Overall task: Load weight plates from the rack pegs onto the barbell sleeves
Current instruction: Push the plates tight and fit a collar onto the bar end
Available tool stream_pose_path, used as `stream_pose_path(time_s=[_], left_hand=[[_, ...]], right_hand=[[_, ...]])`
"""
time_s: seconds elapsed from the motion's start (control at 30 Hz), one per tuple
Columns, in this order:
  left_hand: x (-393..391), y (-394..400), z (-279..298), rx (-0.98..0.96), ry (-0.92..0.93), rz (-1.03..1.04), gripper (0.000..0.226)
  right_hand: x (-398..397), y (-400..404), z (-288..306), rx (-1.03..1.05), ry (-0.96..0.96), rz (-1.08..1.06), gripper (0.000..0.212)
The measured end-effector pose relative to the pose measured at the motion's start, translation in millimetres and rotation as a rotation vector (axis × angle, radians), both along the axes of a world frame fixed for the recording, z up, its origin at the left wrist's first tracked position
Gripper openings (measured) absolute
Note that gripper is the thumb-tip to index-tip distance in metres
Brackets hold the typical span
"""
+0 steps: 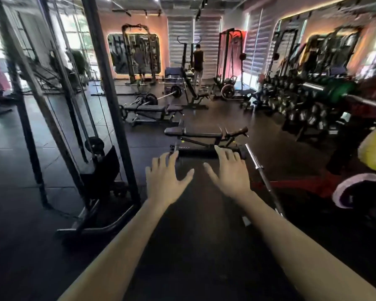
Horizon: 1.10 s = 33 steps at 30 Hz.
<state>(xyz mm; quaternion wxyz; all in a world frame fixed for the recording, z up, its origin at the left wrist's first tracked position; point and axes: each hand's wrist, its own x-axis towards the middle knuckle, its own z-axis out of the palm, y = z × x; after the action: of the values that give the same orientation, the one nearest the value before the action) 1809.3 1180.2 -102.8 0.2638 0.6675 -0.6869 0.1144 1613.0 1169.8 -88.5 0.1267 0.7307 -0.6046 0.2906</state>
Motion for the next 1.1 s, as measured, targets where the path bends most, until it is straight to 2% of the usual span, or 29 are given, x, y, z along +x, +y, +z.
stream_pose_path(time_s=[0.23, 0.43, 0.7, 0.9, 1.1], left_hand=[[15.7, -175.8, -10.7, -0.035, 0.016, -0.069, 0.077], [16.8, -340.0, -4.9, -0.062, 0.054, -0.151, 0.081], [-47.8, -520.2, -8.8, -0.053, -0.022, -0.310, 0.069], [-102.1, -659.5, -22.5, -0.035, -0.007, -0.369, 0.072], [-140.1, -803.2, -16.0, -0.021, -0.060, -0.355, 0.058]], right_hand=[[10.0, -160.5, -17.0, 0.020, -0.026, -0.049, 0.061], [8.3, -303.4, 6.8, 0.020, 0.032, -0.128, 0.060], [-40.6, -460.9, -2.8, 0.043, 0.039, -0.315, 0.061], [-93.8, -594.8, -23.4, 0.078, 0.041, -0.352, 0.055], [-135.8, -744.6, -28.5, 0.125, -0.011, -0.330, 0.060]])
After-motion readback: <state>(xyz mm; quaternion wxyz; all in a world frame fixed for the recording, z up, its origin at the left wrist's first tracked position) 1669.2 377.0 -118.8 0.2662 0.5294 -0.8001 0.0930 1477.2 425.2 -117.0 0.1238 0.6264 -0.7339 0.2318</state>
